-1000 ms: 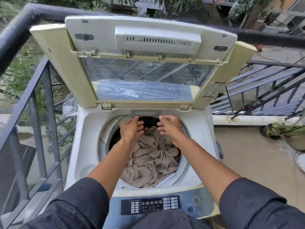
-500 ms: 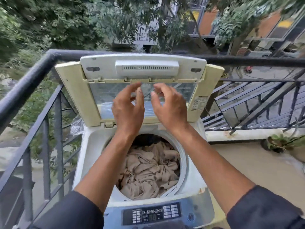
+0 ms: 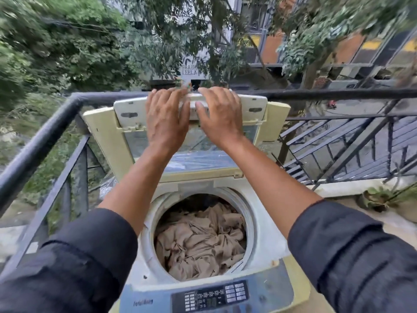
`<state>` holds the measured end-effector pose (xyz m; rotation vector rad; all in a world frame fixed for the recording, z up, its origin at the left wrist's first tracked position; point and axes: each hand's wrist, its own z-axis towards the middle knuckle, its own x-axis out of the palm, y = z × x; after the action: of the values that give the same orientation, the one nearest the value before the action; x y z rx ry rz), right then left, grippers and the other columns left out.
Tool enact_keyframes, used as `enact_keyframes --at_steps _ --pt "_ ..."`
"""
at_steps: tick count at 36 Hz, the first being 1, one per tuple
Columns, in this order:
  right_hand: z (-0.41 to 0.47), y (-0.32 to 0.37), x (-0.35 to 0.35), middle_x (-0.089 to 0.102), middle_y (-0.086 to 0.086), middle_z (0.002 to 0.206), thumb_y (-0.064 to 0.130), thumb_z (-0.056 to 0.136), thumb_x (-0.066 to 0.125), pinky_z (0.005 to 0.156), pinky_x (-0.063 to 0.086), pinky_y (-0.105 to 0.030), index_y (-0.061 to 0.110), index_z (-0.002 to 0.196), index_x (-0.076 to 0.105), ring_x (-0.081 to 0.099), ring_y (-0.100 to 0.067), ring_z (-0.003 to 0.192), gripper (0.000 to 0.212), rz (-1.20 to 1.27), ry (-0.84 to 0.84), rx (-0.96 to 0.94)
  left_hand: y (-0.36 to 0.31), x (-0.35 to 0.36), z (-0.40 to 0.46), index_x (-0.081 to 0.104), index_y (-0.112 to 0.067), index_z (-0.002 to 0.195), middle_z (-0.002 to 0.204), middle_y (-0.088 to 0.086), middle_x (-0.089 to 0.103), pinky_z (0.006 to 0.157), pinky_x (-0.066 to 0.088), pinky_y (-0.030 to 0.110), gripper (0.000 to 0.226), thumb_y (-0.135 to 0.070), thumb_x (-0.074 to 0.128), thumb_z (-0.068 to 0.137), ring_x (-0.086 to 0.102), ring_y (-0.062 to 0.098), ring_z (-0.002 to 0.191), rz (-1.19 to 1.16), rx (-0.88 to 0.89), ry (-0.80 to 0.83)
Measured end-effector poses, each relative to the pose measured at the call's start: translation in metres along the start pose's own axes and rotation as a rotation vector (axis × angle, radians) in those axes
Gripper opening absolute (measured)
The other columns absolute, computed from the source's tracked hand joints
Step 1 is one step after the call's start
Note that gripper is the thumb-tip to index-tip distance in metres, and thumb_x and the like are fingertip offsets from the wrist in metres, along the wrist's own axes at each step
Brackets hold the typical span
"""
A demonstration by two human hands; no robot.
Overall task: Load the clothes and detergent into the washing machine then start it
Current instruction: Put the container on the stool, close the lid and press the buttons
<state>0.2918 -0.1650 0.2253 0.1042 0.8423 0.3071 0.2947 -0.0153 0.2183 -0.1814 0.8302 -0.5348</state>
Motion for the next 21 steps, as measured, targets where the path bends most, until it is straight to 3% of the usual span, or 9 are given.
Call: enact_keyframes --at_steps 8,16,21 --pt "-0.031 0.0 -0.018 0.063 0.001 0.102 0.048 0.101 0.042 0.095 0.038 -0.043 0.025 0.118 0.067 0.056 -0.022 0.095 0.038 -0.074 -0.085 -0.061 -0.017 -0.017 -0.026 0.064 -0.03 0.114 0.109 -0.002 0.068 0.099 0.034 0.044 0.035 -0.056 0.042 0.106 0.054 0.026 0.103 0.147 -0.036 -0.029" --pt "-0.077 -0.002 -0.053 0.067 0.002 0.092 0.048 0.105 0.04 0.078 0.04 -0.041 0.024 0.111 0.064 0.059 -0.024 0.085 0.035 -0.112 0.021 -0.145 -0.028 -0.042 -0.081 0.061 -0.029 0.115 0.107 0.0 0.07 0.093 0.031 0.044 0.038 -0.061 0.043 0.105 0.054 0.028 0.1 0.169 -0.008 0.0" --pt "-0.114 -0.006 -0.076 0.07 0.001 0.095 0.061 0.103 0.032 0.078 0.045 -0.043 0.024 0.11 0.063 0.065 -0.028 0.088 0.049 -0.103 0.137 -0.19 -0.041 -0.063 -0.121 0.056 -0.029 0.114 0.107 0.001 0.074 0.087 0.027 0.04 0.031 -0.057 0.051 0.103 0.058 0.028 0.095 0.184 -0.006 0.098"
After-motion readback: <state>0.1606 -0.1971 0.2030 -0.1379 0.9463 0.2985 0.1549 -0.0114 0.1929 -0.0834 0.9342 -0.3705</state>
